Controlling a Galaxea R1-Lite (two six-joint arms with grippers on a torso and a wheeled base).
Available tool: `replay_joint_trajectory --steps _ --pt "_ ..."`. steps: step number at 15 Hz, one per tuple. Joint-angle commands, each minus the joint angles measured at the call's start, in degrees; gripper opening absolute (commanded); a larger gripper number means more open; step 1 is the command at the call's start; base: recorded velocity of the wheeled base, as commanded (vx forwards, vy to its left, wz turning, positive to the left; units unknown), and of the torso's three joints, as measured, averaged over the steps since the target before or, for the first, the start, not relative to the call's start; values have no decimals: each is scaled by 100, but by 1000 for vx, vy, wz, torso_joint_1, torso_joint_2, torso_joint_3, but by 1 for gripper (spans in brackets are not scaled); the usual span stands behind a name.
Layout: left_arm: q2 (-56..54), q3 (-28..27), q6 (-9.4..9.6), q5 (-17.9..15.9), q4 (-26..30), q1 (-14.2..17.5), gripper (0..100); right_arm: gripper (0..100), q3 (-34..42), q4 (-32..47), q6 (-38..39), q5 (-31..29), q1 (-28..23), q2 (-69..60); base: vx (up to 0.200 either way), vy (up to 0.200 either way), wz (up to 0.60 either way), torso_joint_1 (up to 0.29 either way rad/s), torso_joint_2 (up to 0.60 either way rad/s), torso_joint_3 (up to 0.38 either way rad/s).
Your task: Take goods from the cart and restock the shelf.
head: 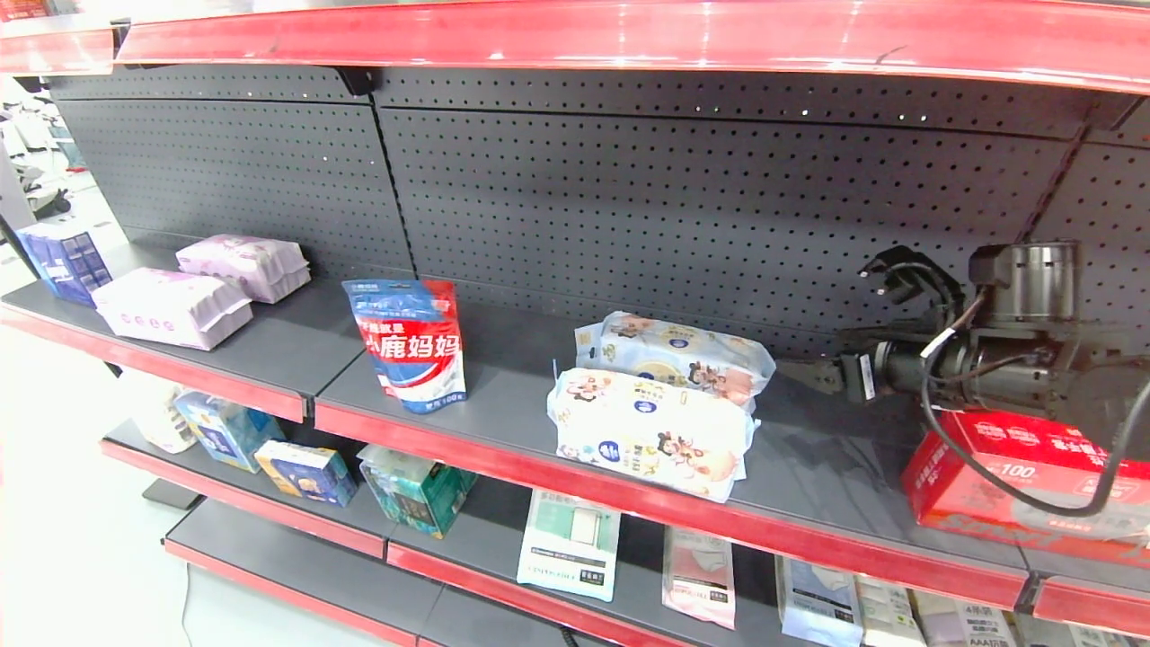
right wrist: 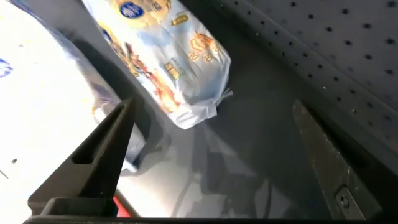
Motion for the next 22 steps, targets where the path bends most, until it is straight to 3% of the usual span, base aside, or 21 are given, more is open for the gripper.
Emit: replay_joint_trajectory --steps 1,4,6,8,9,12,14,18,22 --pt "7 0 -2 2 -2 0 100 100 412 -10 212 -89 -85 -774 0 0 0 0 0 0" --pt "7 0 -2 2 -2 0 100 100 1124 -10 599 -300 -278 -2058 0 0 0 0 0 0" --pt "7 0 -2 2 -2 0 100 100 1467 -1 968 -818 -287 -2936 0 0 0 0 0 0" --pt "7 0 -2 2 -2 0 100 100 2188 60 774 -1407 -489 -4272 0 0 0 0 0 0" --pt "7 0 -2 2 -2 0 100 100 2319 69 704 -1416 -551 -4475 0 0 0 0 0 0" --pt "7 0 -2 2 -2 0 100 100 3945 552 616 -1354 -964 -6593 0 0 0 0 0 0" --pt "7 0 -2 2 -2 0 100 100 4429 772 625 -1398 -797 -7542 0 0 0 0 0 0" --pt "7 0 -2 2 -2 0 100 100 4534 2873 651 -1258 -612 -9950 0 0 0 0 0 0" --pt "7 0 -2 2 -2 0 100 100 4587 2820 871 -1179 -630 -9985 0 0 0 0 0 0"
